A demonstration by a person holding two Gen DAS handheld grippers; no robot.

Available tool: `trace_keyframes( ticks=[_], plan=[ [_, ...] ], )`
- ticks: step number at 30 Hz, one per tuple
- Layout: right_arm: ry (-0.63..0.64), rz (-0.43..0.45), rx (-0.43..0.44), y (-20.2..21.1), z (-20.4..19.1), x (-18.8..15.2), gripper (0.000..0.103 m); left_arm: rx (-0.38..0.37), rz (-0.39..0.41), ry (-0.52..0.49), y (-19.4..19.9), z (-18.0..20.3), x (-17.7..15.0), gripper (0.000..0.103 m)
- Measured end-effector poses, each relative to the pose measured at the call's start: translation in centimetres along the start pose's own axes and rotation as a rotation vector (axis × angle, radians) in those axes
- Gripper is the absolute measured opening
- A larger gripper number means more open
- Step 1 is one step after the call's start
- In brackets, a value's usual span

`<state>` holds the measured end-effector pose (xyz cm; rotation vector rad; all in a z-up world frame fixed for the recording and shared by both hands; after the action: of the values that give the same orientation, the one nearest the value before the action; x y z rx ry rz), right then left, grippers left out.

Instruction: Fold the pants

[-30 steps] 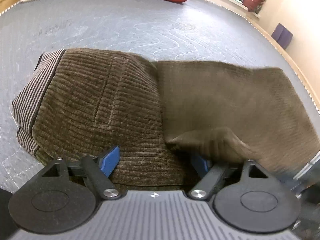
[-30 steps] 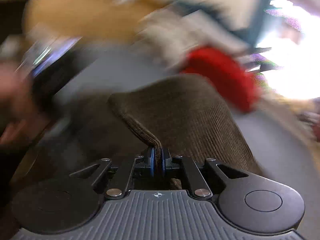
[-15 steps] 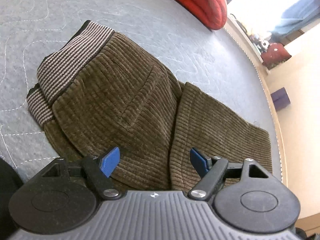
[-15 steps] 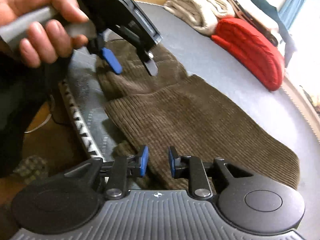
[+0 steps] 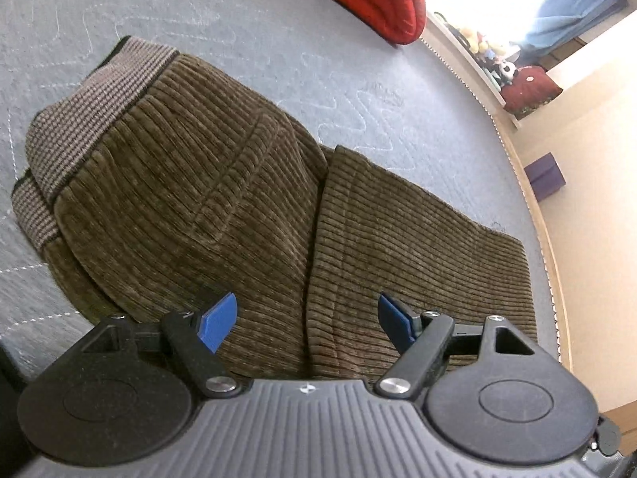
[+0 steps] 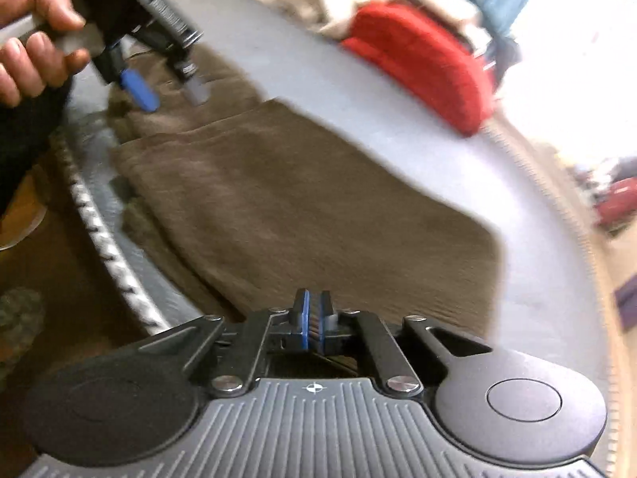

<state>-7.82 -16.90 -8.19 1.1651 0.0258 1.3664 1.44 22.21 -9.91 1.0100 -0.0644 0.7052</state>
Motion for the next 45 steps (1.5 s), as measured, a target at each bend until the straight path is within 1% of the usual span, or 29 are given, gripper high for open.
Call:
trace_keyframes(
  ticks=[1,2,3,5,7,10,15,17,21,22,23,24,25,27,28,29,30,31,32,33,34,35,37,38,40,42,43,44,45],
  plan=[
    [-0.009,0.002,-0.043,0.5,1.0,-0.8,0.03,0.001,-0.003,-0.005,-0.2,0.2,-0.1,0.082],
    [-0.018,0.002,-0.074,0.7,1.7,-1.4,0.041,0.002,-0.004,-0.013,-0.4,0.4,-0.1,0.082],
    [-0.014,-0.009,-0.111,0.7,2.3,-2.2,0.044,0.003,-0.005,-0.025,-0.6,0.6,-0.2,0.082],
    [0.034,-0.043,-0.152,0.1,2.5,-3.5,0.045,0.006,-0.005,-0.048,-0.9,1.2,-0.3,0.082],
    [0.089,-0.075,-0.164,-0.5,2.3,-4.3,0.046,0.008,-0.004,-0.071,-1.1,1.7,-0.5,0.082],
    [0.22,-0.126,-0.204,-2.0,1.4,-5.1,0.046,0.015,-0.004,-0.094,-1.3,1.7,-0.7,0.082],
    [0.314,-0.184,-0.195,-3.3,1.2,-5.9,0.046,0.01,-0.009,-0.08,-1.4,1.4,-0.7,0.082],
    [0.331,-0.187,-0.216,-3.6,1.2,-5.7,0.046,0.013,-0.009,-0.084,-1.5,1.4,-0.7,0.082],
    [0.395,-0.139,-0.27,-5.1,0.2,-4.7,0.047,0.03,-0.006,-0.117,-1.8,1.8,-0.8,0.082],
    [0.389,-0.129,-0.282,-5.5,0.3,-4.4,0.048,0.032,-0.005,-0.125,-1.8,1.9,-0.8,0.082],
    [0.363,-0.112,-0.289,-5.6,0.5,-4.0,0.043,0.034,-0.002,-0.131,-1.8,1.9,-0.9,0.082],
    [0.307,-0.088,-0.277,-5.2,1.2,-3.4,0.038,0.033,0.001,-0.135,-1.7,1.9,-0.9,0.082],
    [0.238,-0.066,-0.267,-4.7,1.9,-2.9,0.03,0.031,0.005,-0.135,-1.7,2.0,-0.9,0.082],
    [0.065,-0.043,-0.258,-3.0,4.7,-2.7,0.022,0.015,0.012,-0.13,-1.5,2.0,-0.8,0.082],
    [-0.011,-0.077,-0.268,-2.8,6.1,-3.4,0.018,0.002,0.016,-0.126,-1.5,2.1,-0.7,0.082],
    [-0.116,-0.154,-0.238,-3.1,7.6,-4.9,0.018,-0.01,0.02,-0.123,-1.4,2.2,-0.6,0.082],
    [-0.216,-0.246,-0.15,-3.9,8.4,-6.6,0.018,-0.024,0.024,-0.124,-1.4,2.5,-0.5,0.082],
    [-0.27,-0.331,-0.064,-4.7,8.4,-8.2,0.019,-0.038,0.027,-0.13,-1.4,2.8,-0.5,0.082],
    [-0.257,-0.391,-0.036,-5.3,7.9,-9.3,0.021,-0.051,0.028,-0.14,-1.5,3.2,-0.5,0.082],
    [-0.215,-0.386,-0.046,-5.2,7.5,-9.3,0.022,-0.063,0.027,-0.154,-1.5,3.6,-0.6,0.082],
    [-0.211,-0.358,-0.041,-4.8,7.4,-8.8,0.029,-0.074,0.026,-0.169,-1.5,3.9,-0.8,0.082],
    [-0.255,-0.328,-0.012,-4.4,7.6,-8.5,0.039,-0.084,0.024,-0.184,-1.5,4.3,-1.0,0.082],
    [-0.403,-0.281,0.059,-3.2,9.1,-8.1,0.04,-0.11,0.018,-0.208,-1.5,5.1,-1.3,0.082],
    [-0.463,-0.251,0.085,-2.5,10.0,-7.9,0.04,-0.124,0.017,-0.208,-1.5,5.4,-1.3,0.082],
    [-0.587,-0.189,0.175,-1.1,12.0,-7.7,0.041,-0.149,0.016,-0.19,-1.7,5.8,-1.0,0.082],
    [-0.72,-0.113,0.237,-0.2,14.2,-7.2,0.042,-0.156,0.015,-0.187,-2.5,6.1,-0.5,0.082],
    [-0.777,-0.084,0.243,-0.1,15.1,-7.2,0.05,-0.149,0.016,-0.193,-3.0,6.3,-0.2,0.082],
    [-0.841,-0.065,0.234,-0.4,16.0,-7.3,0.059,-0.139,0.016,-0.2,-3.8,6.6,0.1,0.082],
    [-0.897,-0.064,0.217,-1.1,16.6,-7.6,0.063,-0.131,0.016,-0.201,-4.4,6.7,0.4,0.082]
  ],
)
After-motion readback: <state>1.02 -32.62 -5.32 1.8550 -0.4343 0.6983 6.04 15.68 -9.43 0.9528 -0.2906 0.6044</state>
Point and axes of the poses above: each gripper's, at about its wrist camera, not at the fingertips, and y roughly against the way its jaws point, z to its right, x to its top, the point moved 6 cm from there along -y, roughly the way its jaws point, and after that the axes turned 3 degrees about -z, right-handed, at the moved point
